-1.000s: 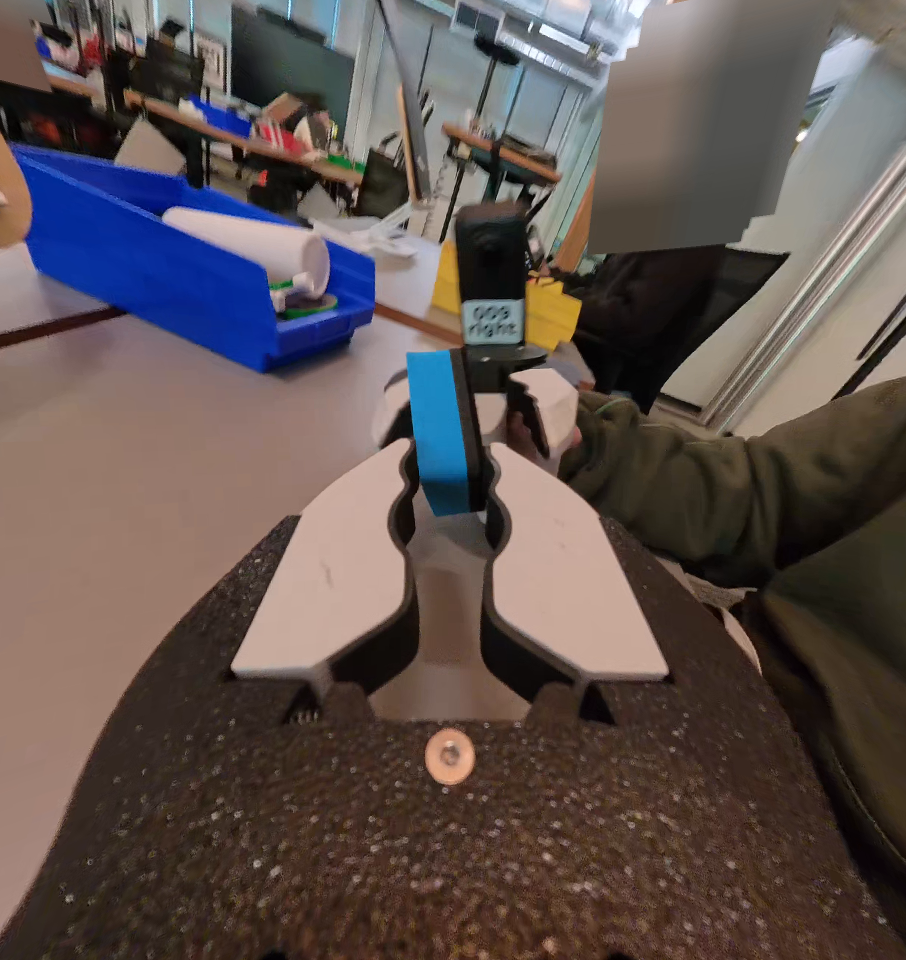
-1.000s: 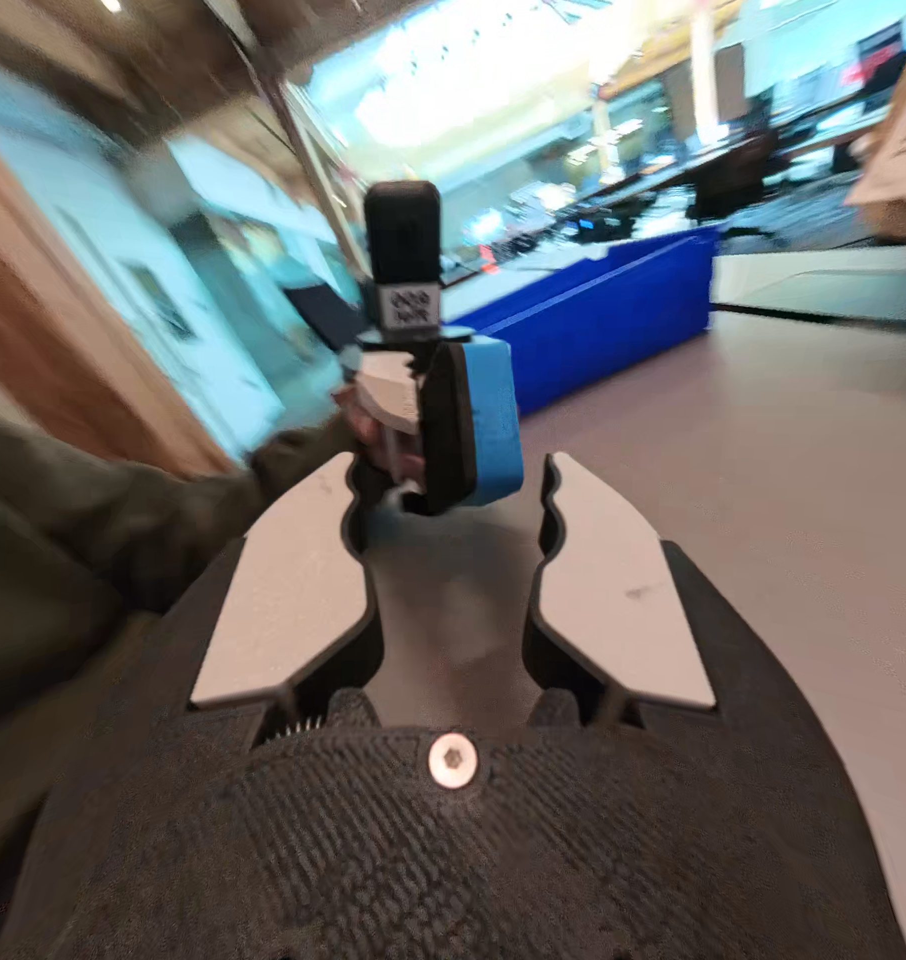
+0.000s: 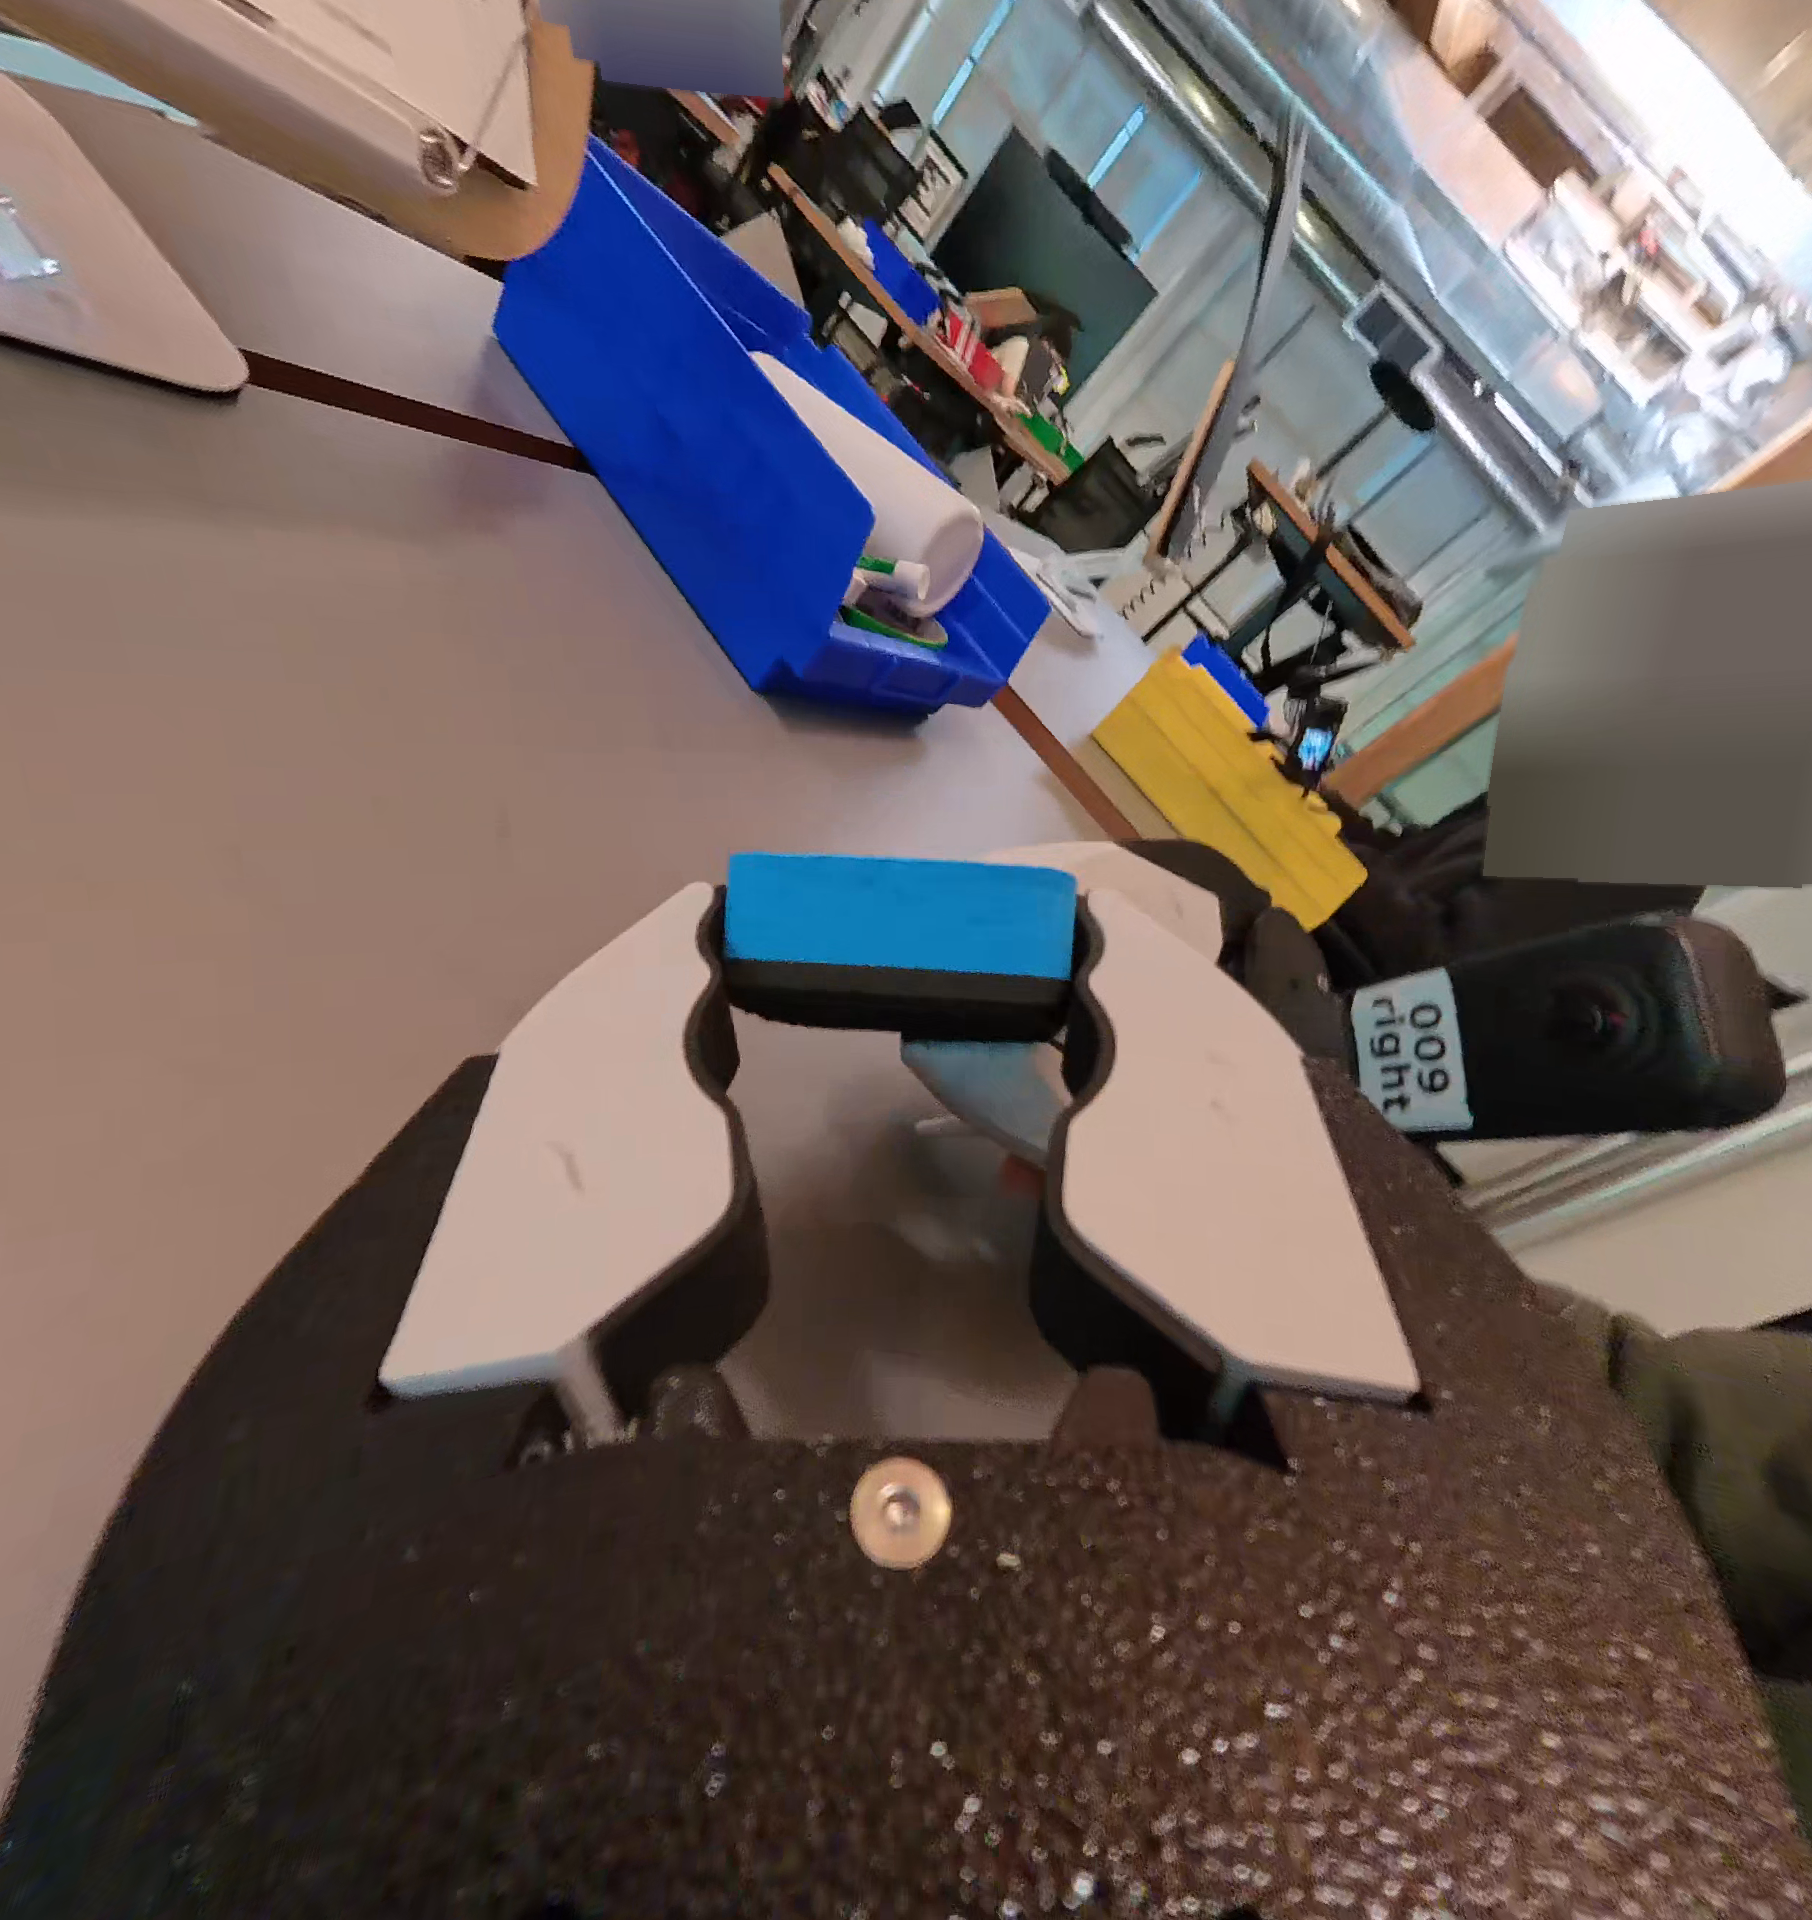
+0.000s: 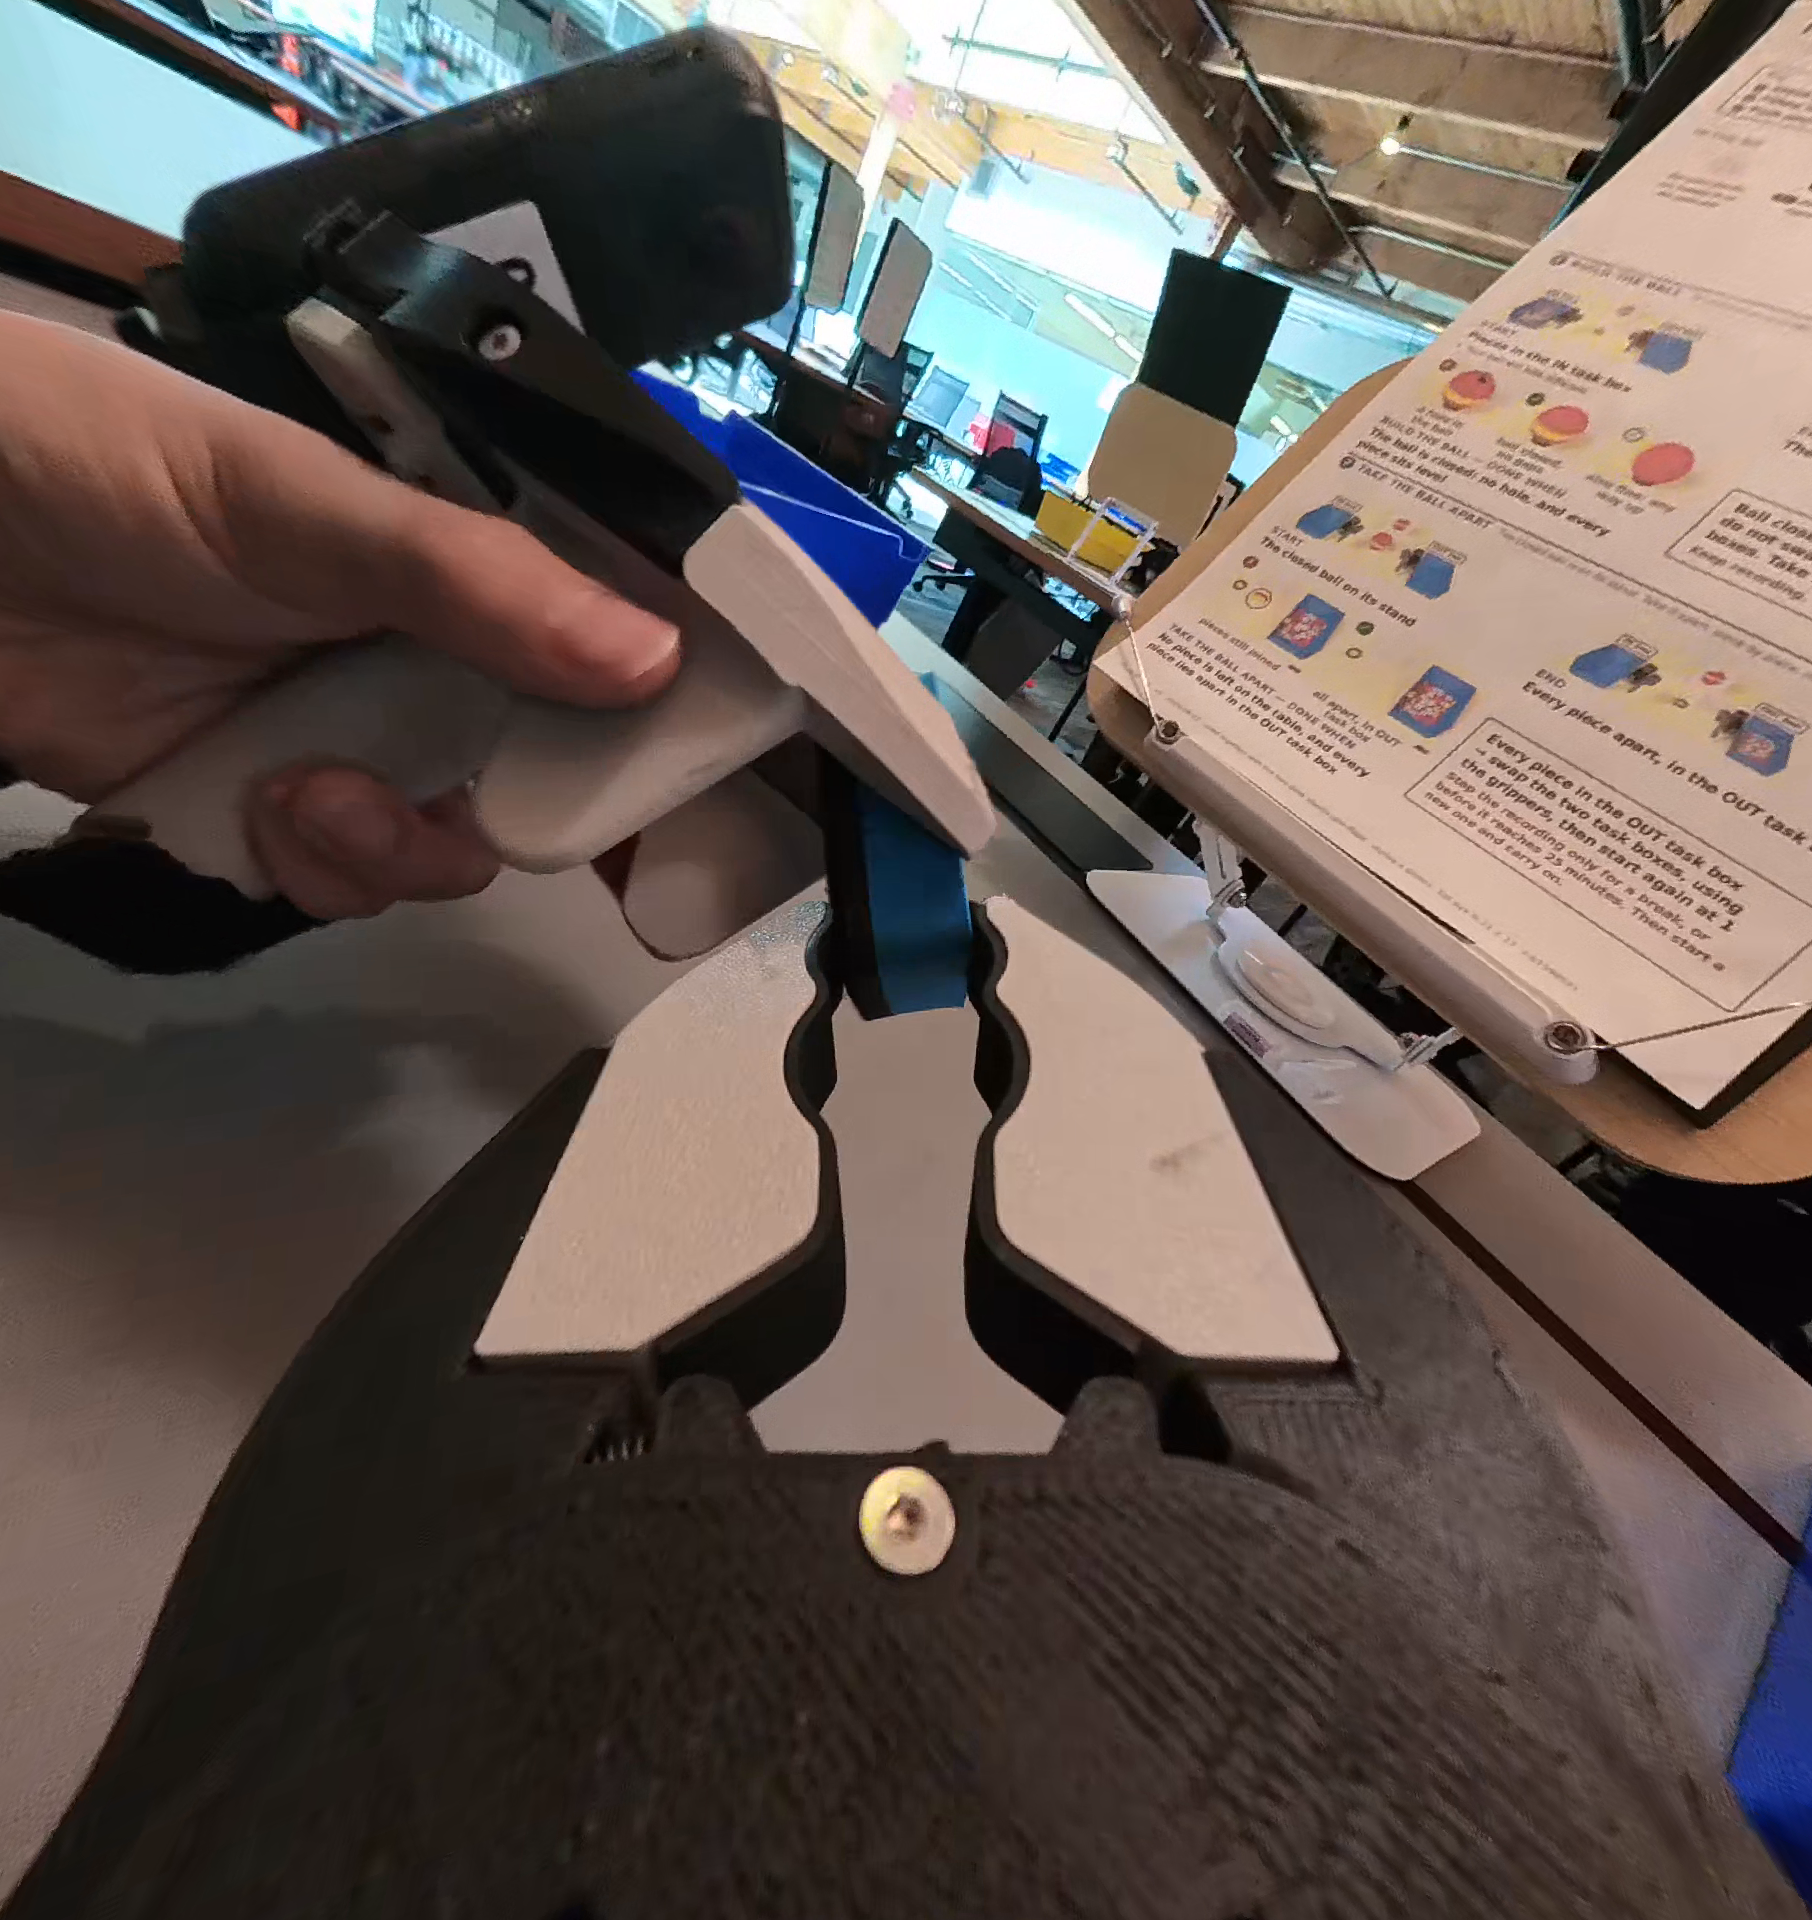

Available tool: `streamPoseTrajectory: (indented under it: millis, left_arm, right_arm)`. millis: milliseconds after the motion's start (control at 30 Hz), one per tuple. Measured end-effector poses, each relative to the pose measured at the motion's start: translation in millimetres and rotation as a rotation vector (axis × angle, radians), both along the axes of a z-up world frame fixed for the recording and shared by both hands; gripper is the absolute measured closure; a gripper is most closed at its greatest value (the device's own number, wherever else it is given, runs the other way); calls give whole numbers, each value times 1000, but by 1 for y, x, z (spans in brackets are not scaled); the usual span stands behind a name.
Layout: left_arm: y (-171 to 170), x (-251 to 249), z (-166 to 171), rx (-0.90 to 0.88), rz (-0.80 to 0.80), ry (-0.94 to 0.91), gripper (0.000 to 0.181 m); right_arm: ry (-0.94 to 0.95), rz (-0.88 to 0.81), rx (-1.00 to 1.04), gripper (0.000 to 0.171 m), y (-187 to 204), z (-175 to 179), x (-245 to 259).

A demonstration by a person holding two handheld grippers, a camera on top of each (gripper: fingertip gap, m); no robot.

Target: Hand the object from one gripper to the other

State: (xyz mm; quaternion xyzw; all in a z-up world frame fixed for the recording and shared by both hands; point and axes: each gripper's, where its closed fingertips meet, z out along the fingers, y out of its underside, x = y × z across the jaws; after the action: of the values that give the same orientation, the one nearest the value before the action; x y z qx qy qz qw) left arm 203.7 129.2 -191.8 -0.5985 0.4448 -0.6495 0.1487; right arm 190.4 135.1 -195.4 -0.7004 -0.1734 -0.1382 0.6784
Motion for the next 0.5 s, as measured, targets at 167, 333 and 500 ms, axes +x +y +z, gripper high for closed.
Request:
streamPoseTrajectory:
  millis: [167, 333, 500]
  left_arm:
    - [5, -8, 4, 125, -76, -65, 121]
    - [-5, -34, 23, 298, -275, -265, 121]
    - [-20, -62, 36, 555, -387, -511, 121]
  right_arm:
    - [271, 207, -66, 119, -1, -3, -20]
    - [1018, 550, -189, 76, -10, 11, -34]
    - [1699, 967, -242, 113, -29, 38, -38]
